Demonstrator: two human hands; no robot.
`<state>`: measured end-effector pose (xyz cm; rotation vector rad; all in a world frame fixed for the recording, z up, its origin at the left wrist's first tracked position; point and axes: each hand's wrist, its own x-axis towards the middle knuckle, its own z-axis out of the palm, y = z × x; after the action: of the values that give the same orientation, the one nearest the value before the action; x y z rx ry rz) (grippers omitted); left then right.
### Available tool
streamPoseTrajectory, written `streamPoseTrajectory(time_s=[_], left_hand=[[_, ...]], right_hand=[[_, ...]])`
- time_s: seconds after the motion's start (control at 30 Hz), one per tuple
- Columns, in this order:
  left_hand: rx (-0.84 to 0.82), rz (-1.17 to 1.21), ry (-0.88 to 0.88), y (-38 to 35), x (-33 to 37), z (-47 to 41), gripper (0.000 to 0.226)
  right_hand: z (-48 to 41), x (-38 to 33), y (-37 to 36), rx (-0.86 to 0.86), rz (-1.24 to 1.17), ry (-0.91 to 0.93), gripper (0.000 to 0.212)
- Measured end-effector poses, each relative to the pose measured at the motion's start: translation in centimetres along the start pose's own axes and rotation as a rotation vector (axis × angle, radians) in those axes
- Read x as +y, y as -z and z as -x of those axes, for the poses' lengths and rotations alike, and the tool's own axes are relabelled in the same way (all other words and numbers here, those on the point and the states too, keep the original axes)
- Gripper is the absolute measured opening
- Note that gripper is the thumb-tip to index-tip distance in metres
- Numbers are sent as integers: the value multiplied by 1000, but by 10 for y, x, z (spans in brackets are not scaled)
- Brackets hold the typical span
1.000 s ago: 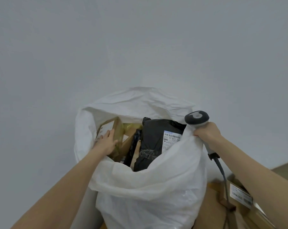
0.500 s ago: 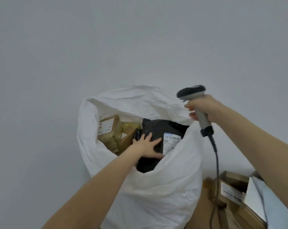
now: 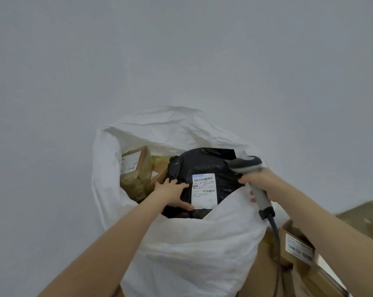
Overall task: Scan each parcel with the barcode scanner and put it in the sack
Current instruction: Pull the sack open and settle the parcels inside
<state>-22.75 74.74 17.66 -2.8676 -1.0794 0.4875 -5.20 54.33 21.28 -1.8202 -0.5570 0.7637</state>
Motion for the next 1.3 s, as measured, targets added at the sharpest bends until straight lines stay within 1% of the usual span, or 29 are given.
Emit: streamPoseTrajectory(time_s=[0.07, 0.13, 0.17, 0.23, 0.3, 0.43, 0.53, 0.6, 0.63, 0.67, 0.73, 0.77, 0.8, 0.83, 0.9, 0.93, 0.97, 1.03, 1.17, 1.23, 1.3], left_hand=[[72, -92, 10, 24, 10, -1, 98], [200, -27, -21, 35, 29, -6, 101], [207, 41, -63, 34, 38, -9, 106], [72, 101, -132, 21, 47, -15, 112], [-22, 78, -119, 0, 34, -21, 115], [-42, 140, -60, -20, -8, -30, 112], [-55, 91, -52, -15, 0, -29, 113], [-67, 46, -75, -4, 9, -28, 109], [-33, 15, -101, 7, 11, -27, 103], [55, -22, -128, 21, 9, -26, 93], [360, -110, -158, 54, -5, -27, 70], [471, -154, -146, 69, -16, -31, 63], [504, -203, -122, 81, -27, -36, 60], [461, -250, -86, 90, -40, -41, 58], [281, -296, 6, 96, -69, -54, 56], [211, -288, 38, 94, -84, -62, 54], [178, -260, 61, 92, -100, -70, 53], [171, -167, 98, 87, -129, -86, 53], [169, 90, 184, 70, -178, -110, 59], [180, 205, 195, 62, -187, -113, 60], [200, 270, 182, 62, -184, -110, 60]], right_hand=[[0, -29, 1, 3, -6, 59, 23], [0, -58, -2, 3, -20, 116, 25], [-1, -71, -6, 0, -29, 135, 26], [-5, -88, -16, -19, -40, 157, 27], [-10, -94, -27, -39, -31, 163, 28], [-21, -80, -42, -52, -56, 130, 24], [-22, -71, -44, -50, -58, 105, 24], [-21, -70, -44, -41, -52, 108, 25], [-23, -72, -44, -38, -44, 123, 24], [-24, -75, -45, -34, -33, 142, 22], [-29, -84, -51, -27, -2, 179, 18], [-33, -87, -56, -24, 23, 192, 18], [-38, -90, -61, -24, 59, 203, 19], [-43, -90, -67, -27, 93, 210, 23], [-56, -86, -80, -50, 115, 200, 34], [-63, -81, -87, -63, 105, 184, 35], [-71, -76, -94, -72, 92, 169, 34], [-89, -70, -108, -79, 73, 153, 29], [-118, -67, -130, -94, 87, 174, 33], [-123, -65, -134, -92, 72, 172, 31], [-122, -63, -132, -84, 63, 161, 21]])
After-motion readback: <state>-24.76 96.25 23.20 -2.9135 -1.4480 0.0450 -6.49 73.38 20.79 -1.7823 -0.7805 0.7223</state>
